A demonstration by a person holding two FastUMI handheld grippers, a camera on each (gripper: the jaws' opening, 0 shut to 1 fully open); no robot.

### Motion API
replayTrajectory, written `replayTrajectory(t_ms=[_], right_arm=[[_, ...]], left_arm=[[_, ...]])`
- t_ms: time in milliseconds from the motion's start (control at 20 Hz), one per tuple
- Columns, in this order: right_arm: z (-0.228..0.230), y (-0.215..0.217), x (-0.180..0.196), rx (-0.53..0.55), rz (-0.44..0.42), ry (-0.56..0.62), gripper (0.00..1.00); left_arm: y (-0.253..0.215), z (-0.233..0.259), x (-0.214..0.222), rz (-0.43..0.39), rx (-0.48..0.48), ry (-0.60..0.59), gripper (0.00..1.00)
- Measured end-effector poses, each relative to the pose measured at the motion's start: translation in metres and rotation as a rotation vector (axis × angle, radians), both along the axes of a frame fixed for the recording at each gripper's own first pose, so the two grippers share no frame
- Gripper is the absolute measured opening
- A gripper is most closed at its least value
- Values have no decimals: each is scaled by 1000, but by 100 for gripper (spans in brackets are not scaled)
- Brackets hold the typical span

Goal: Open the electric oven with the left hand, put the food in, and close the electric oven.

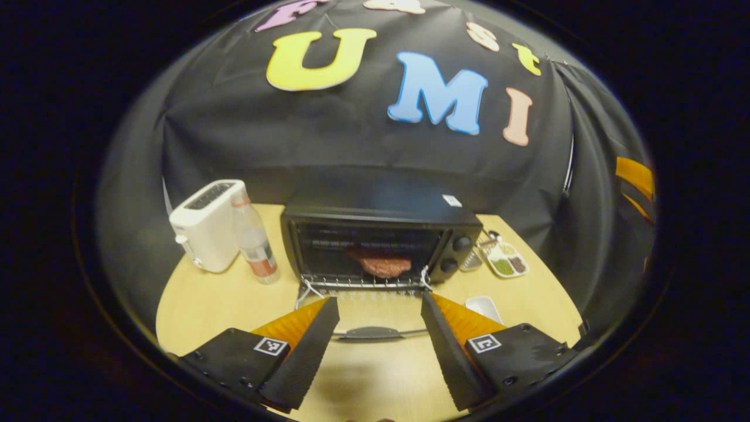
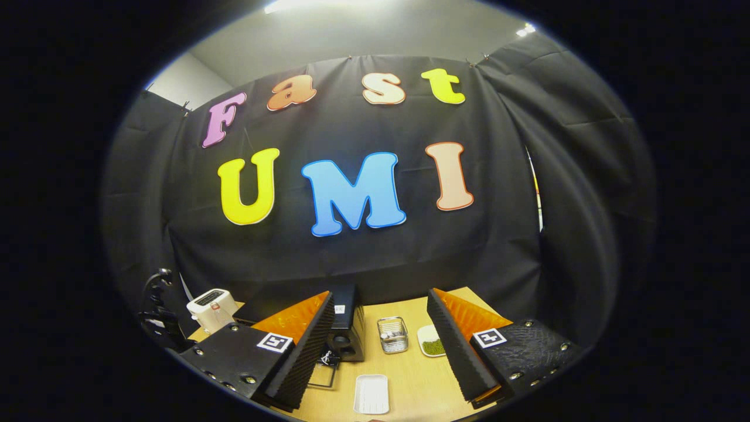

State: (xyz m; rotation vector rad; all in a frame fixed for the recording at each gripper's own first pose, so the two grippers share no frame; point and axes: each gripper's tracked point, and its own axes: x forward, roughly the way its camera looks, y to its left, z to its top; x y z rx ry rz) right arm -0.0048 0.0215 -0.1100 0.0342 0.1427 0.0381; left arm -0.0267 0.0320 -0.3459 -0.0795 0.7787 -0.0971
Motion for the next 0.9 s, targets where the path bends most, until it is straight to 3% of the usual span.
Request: replayTrajectory(t_ms=[100, 150, 350, 400, 500, 600, 900], right_arm=[[-6, -10, 0, -16, -17, 14, 96], [-9, -15, 1, -24, -25, 23, 96], [-24, -34, 1, -28, -58, 64, 96], [-26, -38, 1, -25, -68, 72, 96], [-28, -47, 2, -26, -88, 79, 96], [-29, -56, 1, -40, -107, 78, 96], [-36, -77, -3, -55, -165, 105, 96]], left_arm=[[-1, -29, 4, -6, 24, 61, 94], [0, -41, 4, -5, 40, 87, 99], [0, -96, -8, -21, 63, 256, 93], [1, -110, -10, -30, 75, 294, 96], [2, -125, -12, -34, 100, 337, 94], [4, -138, -15, -27, 113, 386, 99], [3, -170, -18, 3, 88, 495, 99]])
